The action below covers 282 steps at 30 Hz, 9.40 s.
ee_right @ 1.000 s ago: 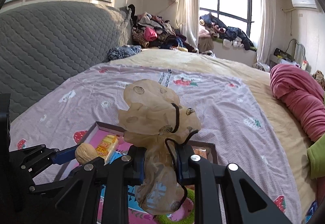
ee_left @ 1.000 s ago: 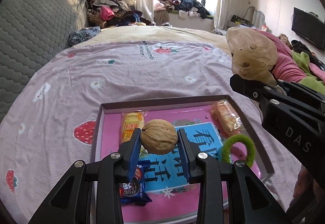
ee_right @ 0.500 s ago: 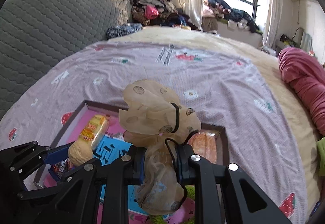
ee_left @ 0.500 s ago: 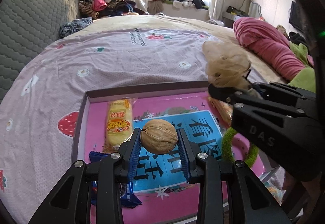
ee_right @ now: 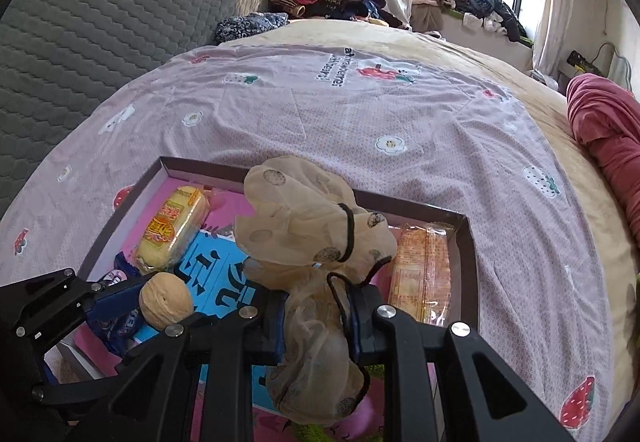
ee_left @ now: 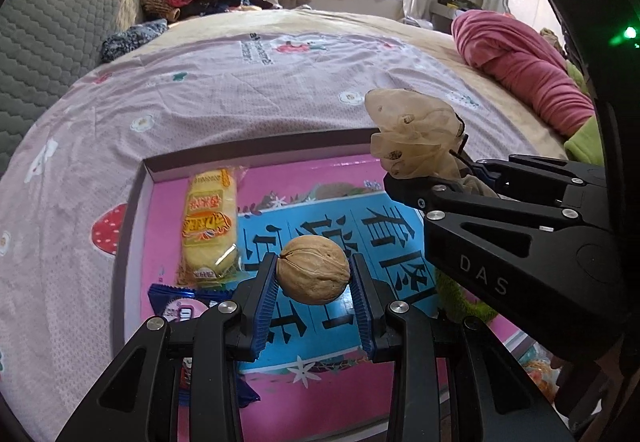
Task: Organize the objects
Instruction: 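Carry the walnut and mesh pouf with both tools over the tray, then lower the walnut and mesh pouf onto the book and open both tools, then lift both tools back from the tray toward the walnut and wrapped egg, then grasp the second walnut with the left tool while the right tool grasps the wrapped blue egg toy, then carry the walnut and wrapped egg toy with both tools over the tray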
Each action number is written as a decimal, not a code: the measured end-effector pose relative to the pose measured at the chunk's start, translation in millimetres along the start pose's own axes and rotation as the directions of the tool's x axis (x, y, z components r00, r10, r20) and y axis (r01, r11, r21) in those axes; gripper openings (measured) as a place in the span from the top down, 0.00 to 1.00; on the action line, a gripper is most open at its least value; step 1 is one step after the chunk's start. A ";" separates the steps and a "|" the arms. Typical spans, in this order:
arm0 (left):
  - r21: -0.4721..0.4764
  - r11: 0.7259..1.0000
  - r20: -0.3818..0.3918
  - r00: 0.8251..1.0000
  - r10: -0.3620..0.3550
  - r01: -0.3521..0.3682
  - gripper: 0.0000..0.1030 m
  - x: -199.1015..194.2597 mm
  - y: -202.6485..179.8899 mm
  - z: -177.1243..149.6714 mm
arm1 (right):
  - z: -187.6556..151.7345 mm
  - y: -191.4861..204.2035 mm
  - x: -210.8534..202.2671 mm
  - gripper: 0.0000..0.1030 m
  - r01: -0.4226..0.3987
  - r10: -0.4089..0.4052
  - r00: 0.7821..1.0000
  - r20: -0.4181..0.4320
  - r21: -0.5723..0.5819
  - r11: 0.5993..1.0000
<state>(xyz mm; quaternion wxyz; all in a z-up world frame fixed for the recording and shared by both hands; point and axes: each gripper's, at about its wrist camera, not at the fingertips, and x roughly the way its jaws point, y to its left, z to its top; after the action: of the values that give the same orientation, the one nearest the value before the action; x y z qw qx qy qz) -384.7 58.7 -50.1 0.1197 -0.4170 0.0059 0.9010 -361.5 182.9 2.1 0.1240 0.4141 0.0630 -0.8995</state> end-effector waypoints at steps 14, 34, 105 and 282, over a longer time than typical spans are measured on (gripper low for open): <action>-0.002 1.000 -0.034 0.999 -0.009 0.009 0.65 10.0 1.6 -4.6 | 6.0 5.6 24.7 0.77 0.020 -0.024 0.996 -0.091 -0.044 0.999; -0.012 1.000 -0.068 0.998 0.001 -0.002 0.65 20.4 6.8 -6.4 | 4.9 -0.6 48.4 0.73 0.031 -0.038 0.984 -0.173 -0.044 0.999; -0.004 1.000 0.034 0.999 0.030 -0.030 0.20 -37.3 2.4 5.8 | 15.3 -5.9 -51.8 0.12 0.060 -0.063 0.993 0.098 0.034 0.998; 0.020 0.996 0.135 0.987 0.083 -0.087 0.66 -165.8 5.2 -0.8 | -15.8 17.9 -207.7 0.49 -0.117 0.113 0.944 0.311 -0.006 0.993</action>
<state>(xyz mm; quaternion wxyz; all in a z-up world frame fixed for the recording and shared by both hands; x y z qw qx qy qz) -281.8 18.7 73.7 0.0865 -0.3534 0.0272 0.9311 -215.0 204.6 149.6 0.1823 0.2714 0.0129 -0.9450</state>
